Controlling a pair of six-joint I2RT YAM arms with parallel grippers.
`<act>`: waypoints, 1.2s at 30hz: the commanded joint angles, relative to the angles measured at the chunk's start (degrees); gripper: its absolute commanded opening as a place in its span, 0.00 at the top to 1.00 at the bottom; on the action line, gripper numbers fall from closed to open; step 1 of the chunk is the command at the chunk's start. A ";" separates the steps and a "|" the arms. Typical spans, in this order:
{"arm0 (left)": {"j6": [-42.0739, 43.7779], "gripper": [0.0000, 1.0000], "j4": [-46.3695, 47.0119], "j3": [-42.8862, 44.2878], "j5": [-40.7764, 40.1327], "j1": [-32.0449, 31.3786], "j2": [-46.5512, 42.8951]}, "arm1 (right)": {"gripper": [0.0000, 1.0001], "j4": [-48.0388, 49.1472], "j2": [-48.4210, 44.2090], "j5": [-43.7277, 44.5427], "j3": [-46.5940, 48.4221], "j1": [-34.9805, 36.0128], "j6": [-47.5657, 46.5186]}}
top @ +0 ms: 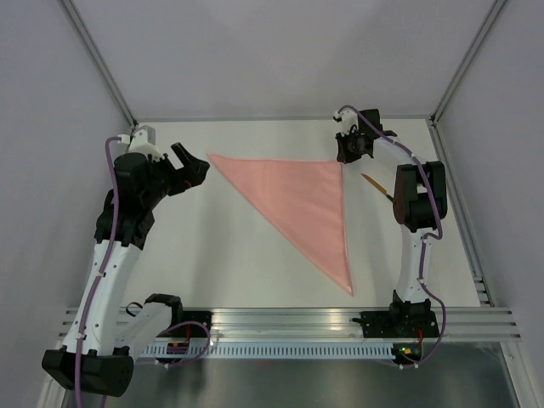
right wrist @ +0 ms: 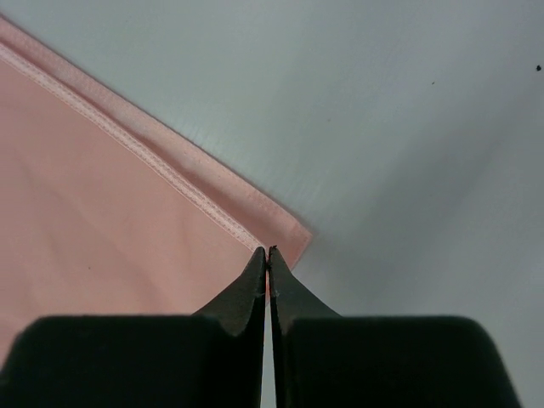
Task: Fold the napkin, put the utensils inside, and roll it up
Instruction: Fold the napkin
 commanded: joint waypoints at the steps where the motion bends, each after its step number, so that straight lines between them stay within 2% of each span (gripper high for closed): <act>1: -1.79 0.00 1.03 1.70 0.09 0.21 0.38 | 0.96 -0.94 -2.32 0.76 3.93 0.09 1.12; 15: -1.70 0.00 0.95 1.87 0.18 0.22 0.55 | 0.94 -1.20 -0.04 1.64 4.20 0.09 0.85; 17: -1.61 0.00 1.03 1.78 0.18 0.22 0.55 | 0.90 -1.12 -0.13 1.73 3.85 0.09 0.85; 18: -1.52 0.00 0.95 1.78 0.18 0.22 0.64 | 0.78 -0.94 -0.21 1.82 3.68 0.09 0.86; 19: -1.61 0.00 0.95 1.78 0.18 0.22 0.56 | 0.72 -0.85 -0.30 1.91 3.50 0.09 1.03; 20: -1.61 0.00 0.95 1.78 0.27 0.13 0.55 | 0.59 -0.85 -0.65 2.34 3.59 0.09 1.12; 22: -1.52 0.00 1.03 1.70 0.27 0.22 0.47 | 0.52 -0.68 -1.09 2.87 3.67 0.09 1.21; 26: -1.61 0.00 1.03 1.43 0.45 0.21 0.03 | 0.49 -2.25 -3.19 3.05 4.90 -0.35 1.47; 31: -1.70 0.00 2.26 0.38 2.46 0.13 -0.85 | 0.49 -10.94 -8.55 -6.42 3.25 -6.04 -3.07; 36: -0.73 0.00 3.14 -1.90 4.13 0.22 -2.08 | 0.49 -14.74 -17.52 -8.03 -10.17 -15.71 -11.96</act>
